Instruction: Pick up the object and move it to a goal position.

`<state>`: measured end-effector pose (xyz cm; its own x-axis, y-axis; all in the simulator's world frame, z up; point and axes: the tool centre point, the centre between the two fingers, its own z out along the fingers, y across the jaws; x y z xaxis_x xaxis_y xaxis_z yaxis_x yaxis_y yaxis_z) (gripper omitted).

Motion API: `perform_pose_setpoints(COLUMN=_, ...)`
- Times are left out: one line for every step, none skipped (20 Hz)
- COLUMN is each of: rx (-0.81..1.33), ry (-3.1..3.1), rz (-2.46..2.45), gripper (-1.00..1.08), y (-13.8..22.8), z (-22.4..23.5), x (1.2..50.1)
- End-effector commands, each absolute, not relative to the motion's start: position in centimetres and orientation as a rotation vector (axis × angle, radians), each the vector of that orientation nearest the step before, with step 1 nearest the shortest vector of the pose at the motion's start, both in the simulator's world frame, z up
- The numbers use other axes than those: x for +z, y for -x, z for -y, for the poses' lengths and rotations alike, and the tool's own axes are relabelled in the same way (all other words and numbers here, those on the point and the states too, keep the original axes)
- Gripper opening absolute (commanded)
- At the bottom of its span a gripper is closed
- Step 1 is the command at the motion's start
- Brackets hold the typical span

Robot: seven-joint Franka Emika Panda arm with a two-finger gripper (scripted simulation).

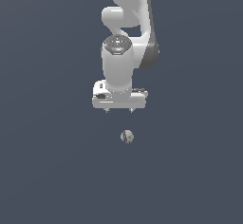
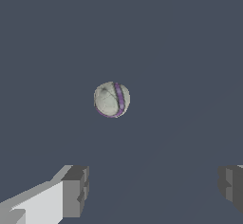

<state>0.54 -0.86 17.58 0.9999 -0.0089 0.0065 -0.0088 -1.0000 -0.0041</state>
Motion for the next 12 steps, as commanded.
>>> perform_pose_setpoints(rx=-0.01, ry=3.137, rz=-0.014, gripper=1.0, y=-0.54, z=0.86, x=17.58)
perform_pose_setpoints(rx=-0.01, ry=3.138, rz=-0.012, gripper=1.0, y=-0.53, z=0.87, x=17.57)
perform_pose_setpoints(rx=-0.009, ry=3.139, rz=-0.008, gripper=1.0, y=-0.5, z=0.86, x=17.54)
perform_pose_setpoints(rx=-0.007, ry=3.141, rz=0.0, gripper=1.0, y=-0.46, z=0.87, x=17.49)
perform_pose_setpoints(rx=-0.004, ry=3.144, rz=0.011, gripper=1.0, y=-0.4, z=0.87, x=17.42)
perform_pose_setpoints(rx=0.0, ry=3.147, rz=0.025, gripper=1.0, y=-0.32, z=0.88, x=17.33)
perform_pose_setpoints(rx=0.005, ry=3.151, rz=0.04, gripper=1.0, y=-0.23, z=0.89, x=17.23)
perform_pose_setpoints(rx=0.009, ry=3.155, rz=0.054, gripper=1.0, y=-0.15, z=0.9, x=17.14)
perform_pose_setpoints(rx=0.012, ry=3.157, rz=0.064, gripper=1.0, y=-0.08, z=0.91, x=17.07)
perform_pose_setpoints(rx=0.014, ry=3.159, rz=0.072, gripper=1.0, y=-0.03, z=0.92, x=17.02)
perform_pose_setpoints(rx=0.016, ry=3.161, rz=0.076, gripper=1.0, y=0.01, z=0.92, x=16.99)
perform_pose_setpoints(rx=0.017, ry=3.161, rz=0.077, gripper=1.0, y=0.03, z=0.92, x=16.98)
